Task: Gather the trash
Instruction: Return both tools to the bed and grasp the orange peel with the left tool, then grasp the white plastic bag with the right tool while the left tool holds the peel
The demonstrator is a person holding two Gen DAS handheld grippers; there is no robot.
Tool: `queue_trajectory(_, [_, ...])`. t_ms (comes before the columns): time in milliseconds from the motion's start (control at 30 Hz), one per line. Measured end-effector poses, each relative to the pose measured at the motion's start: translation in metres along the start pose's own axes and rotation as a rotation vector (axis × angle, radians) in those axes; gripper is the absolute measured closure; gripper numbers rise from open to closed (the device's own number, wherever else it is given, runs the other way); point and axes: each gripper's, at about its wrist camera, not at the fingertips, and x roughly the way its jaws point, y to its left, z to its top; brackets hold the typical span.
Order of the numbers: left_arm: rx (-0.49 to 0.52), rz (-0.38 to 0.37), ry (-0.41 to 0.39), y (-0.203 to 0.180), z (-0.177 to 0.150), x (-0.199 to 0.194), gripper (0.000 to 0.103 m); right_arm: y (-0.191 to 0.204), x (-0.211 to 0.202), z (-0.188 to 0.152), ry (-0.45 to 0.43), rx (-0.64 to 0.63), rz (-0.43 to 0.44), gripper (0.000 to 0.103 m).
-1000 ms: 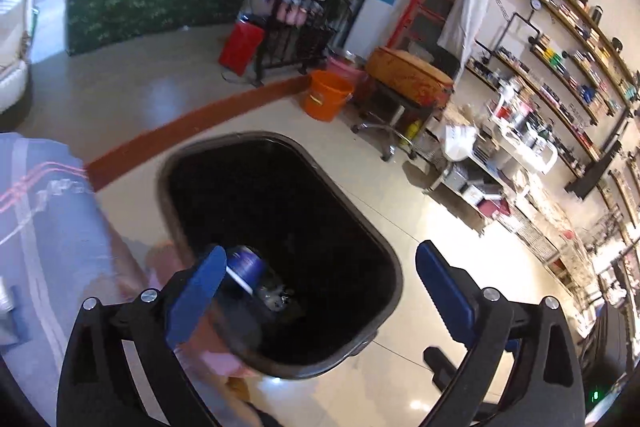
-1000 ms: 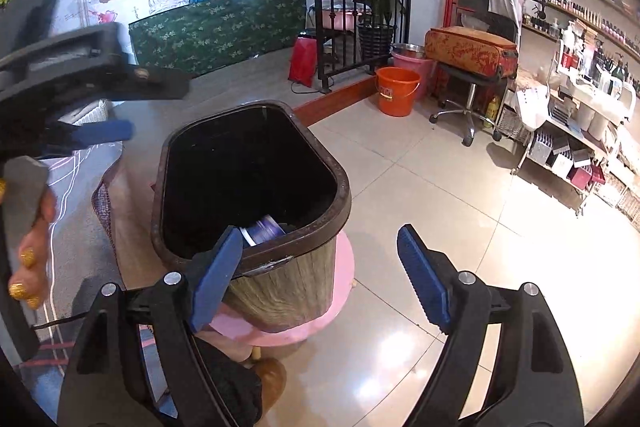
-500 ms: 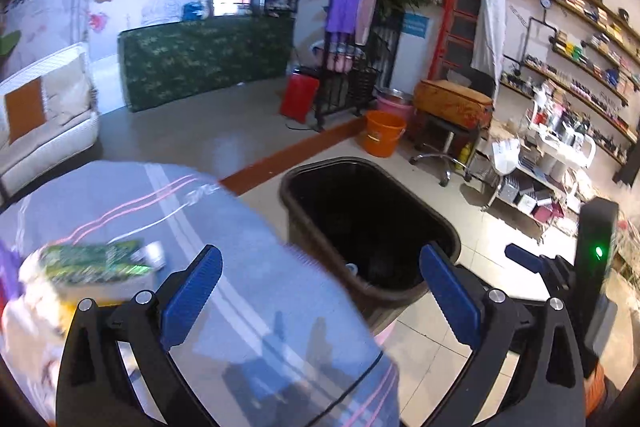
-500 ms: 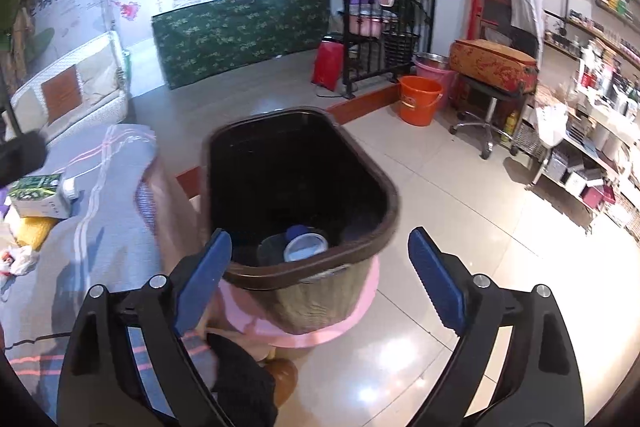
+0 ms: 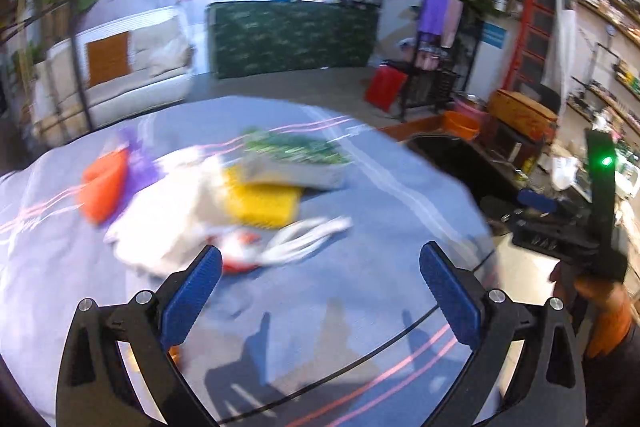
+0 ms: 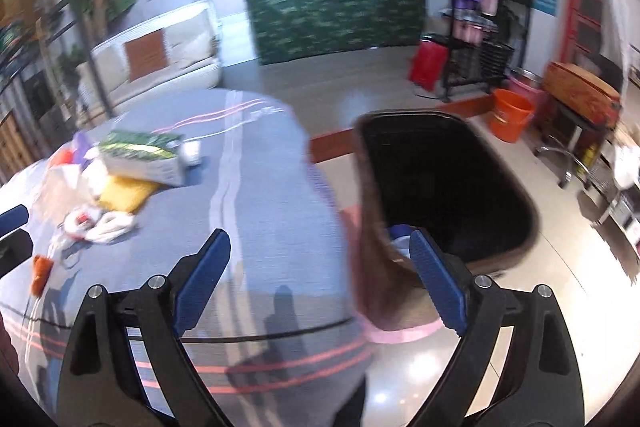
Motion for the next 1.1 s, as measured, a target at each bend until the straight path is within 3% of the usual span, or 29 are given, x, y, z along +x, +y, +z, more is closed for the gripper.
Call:
queue_trajectory(133, [-0.034,0.083,0.035,0.036,-0.016,-0.006,0.005,0.029,-0.002,0.004,0.005,-0.052,0.048,0.013])
queue_trajectory(233, [-0.091,0.100,0.081,0.068,-0.030,-0.001,0.006,0.047,-0.003,0.007,0.010,-0.084,0.088,0.013])
queue_trajectory(300, [-0.113,0.116,0.120,0.083,-0.040,0.003,0.014,0.058,-0.005,0.008,0.011,-0.108,0.106,0.013])
queue_trajectory(400, [-0.137,0.118,0.162,0.099,-0.045,0.012,0.017,0.073,-0.005,0.007,0.021,-0.126,0.124,0.013])
queue_trajectory(633, [-0.144,0.114,0.236,0.116,-0.063,0.028,0.026,0.093,-0.006,0.000,0.046,-0.160,0.148,0.013])
queue_trajectory(733, [-0.156,0.098,0.241,0.117,-0.068,0.027,0.032,0.099,-0.007,-0.001,0.051,-0.168,0.154,0.013])
queue_trajectory(867, [-0.148,0.107,0.243,0.114,-0.069,0.025,0.054,0.106,-0.004,-0.002,0.069,-0.175,0.171,0.013])
queue_trajectory(1100, [-0.174,0.106,0.211,0.114,-0.071,0.013,0.063,0.129,0.006,0.000,0.123,-0.247,0.260,0.013])
